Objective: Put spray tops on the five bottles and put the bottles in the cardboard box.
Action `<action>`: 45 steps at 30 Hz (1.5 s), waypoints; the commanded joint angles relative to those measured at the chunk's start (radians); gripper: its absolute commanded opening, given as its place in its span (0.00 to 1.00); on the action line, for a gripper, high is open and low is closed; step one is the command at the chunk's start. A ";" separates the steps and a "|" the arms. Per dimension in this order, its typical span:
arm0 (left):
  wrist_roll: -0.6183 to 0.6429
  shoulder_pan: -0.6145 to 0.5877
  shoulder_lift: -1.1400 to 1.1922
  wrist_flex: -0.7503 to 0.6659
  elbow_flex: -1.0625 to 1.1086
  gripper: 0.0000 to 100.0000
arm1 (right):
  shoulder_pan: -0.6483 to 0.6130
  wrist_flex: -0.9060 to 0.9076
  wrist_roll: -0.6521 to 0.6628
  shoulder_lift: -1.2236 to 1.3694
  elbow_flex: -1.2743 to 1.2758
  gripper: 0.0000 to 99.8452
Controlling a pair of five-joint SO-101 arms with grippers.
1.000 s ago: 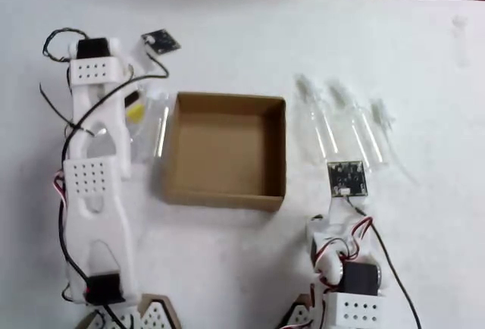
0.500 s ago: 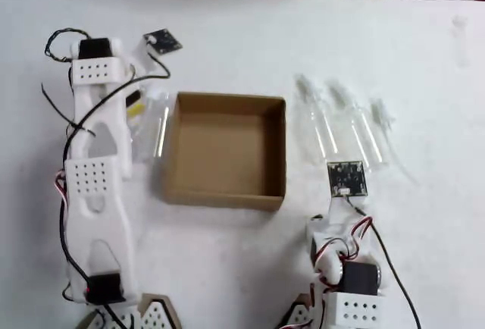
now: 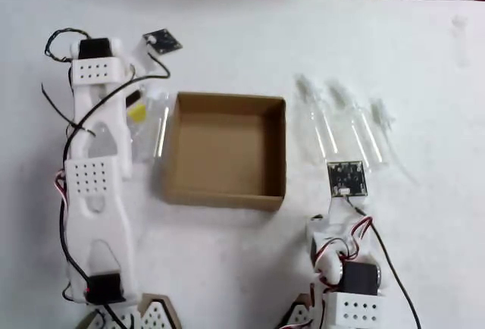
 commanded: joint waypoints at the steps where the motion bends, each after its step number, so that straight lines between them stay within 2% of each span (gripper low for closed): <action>1: -0.008 0.010 -0.010 -0.012 -0.040 0.18 | 0.007 0.008 0.012 -0.004 0.008 0.09; 8: -0.008 0.012 -0.010 -0.009 -0.040 0.10 | 0.007 0.008 0.012 -0.004 0.008 0.09; 15: -0.003 0.013 -0.013 -0.006 -0.046 0.07 | 0.007 0.008 0.012 -0.004 0.008 0.09; 18: -0.003 0.031 -0.030 0.049 -0.058 0.02 | 0.007 0.008 0.012 -0.004 0.008 0.09; 20: 0.003 0.047 -0.059 0.081 -0.092 0.02 | 0.007 0.008 0.012 -0.004 0.008 0.09; 34: 0.405 0.110 -0.443 0.081 -0.051 0.02 | 0.007 0.008 0.012 -0.004 0.008 0.09; 42: 0.620 0.266 -0.920 0.077 0.390 0.02 | 0.007 0.008 0.012 -0.004 0.008 0.09; 45: 0.644 0.338 -1.096 0.068 0.537 0.02 | 0.007 0.008 0.012 -0.004 0.008 0.09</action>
